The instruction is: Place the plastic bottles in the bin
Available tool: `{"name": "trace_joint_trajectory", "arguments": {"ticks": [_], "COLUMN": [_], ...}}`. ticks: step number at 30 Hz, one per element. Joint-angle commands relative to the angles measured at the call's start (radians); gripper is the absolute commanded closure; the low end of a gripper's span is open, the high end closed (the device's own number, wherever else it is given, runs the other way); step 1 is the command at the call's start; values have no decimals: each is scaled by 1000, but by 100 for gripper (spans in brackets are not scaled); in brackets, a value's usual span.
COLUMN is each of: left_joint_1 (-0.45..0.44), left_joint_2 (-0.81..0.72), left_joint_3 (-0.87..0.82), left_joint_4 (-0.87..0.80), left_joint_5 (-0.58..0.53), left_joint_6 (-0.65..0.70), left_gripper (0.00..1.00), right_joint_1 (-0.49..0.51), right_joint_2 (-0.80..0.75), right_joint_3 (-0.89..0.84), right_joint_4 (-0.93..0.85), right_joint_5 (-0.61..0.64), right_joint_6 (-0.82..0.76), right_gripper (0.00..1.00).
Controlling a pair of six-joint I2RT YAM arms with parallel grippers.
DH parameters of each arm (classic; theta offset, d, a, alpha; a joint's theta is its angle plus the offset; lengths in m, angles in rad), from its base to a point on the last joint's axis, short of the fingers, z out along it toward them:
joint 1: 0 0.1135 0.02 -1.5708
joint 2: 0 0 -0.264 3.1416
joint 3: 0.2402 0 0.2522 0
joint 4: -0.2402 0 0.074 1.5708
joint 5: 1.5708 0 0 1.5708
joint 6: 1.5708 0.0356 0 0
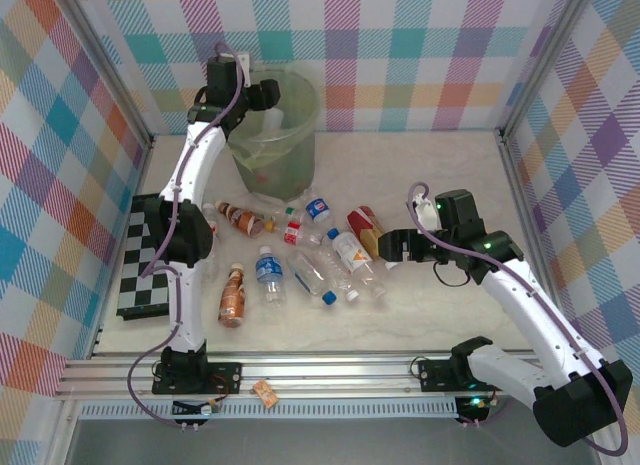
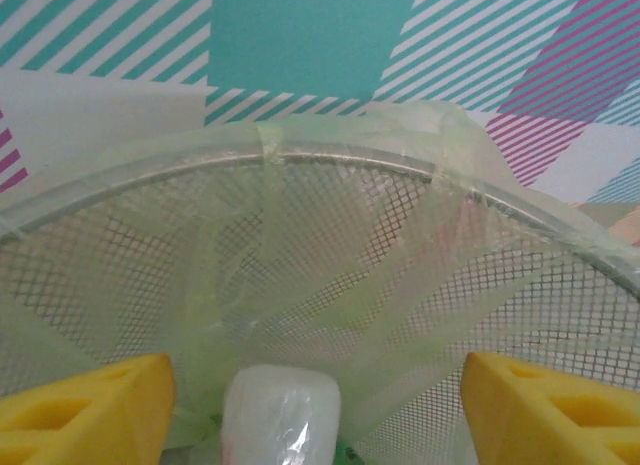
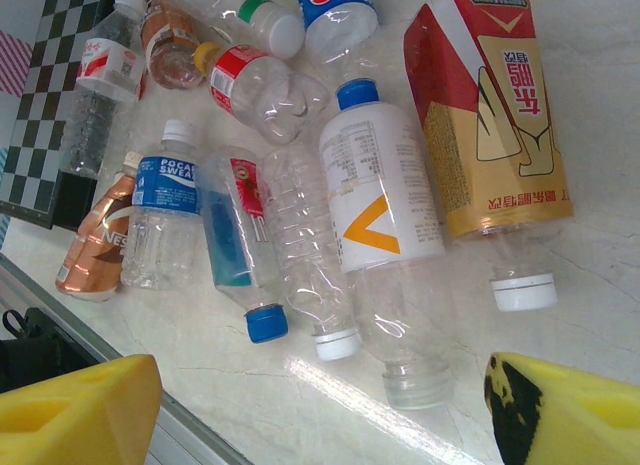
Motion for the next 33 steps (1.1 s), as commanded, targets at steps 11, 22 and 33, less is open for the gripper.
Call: {"name": "trace_joint_trajectory", "arguments": {"ticks": [11,22,33], "left_joint_1": [-16,-36,-47], "left_joint_2": [-85,-269,-703], "left_joint_3": [36,2,-506], "left_joint_4": [-17,-121,-133], "left_joint_5": [56,71,84], "left_joint_6": [-1,-20,-64], "left_gripper": [21,16,16], "right_joint_1": [-4,-2,105], "right_joint_2": [-35,72,254], "right_joint_3": [-35,-22,-14], "right_joint_4": [-27,-53,-30], "right_joint_5": [139,133,142], "right_joint_6": [-52,-72,-16], "right_gripper": [2,6,18]}}
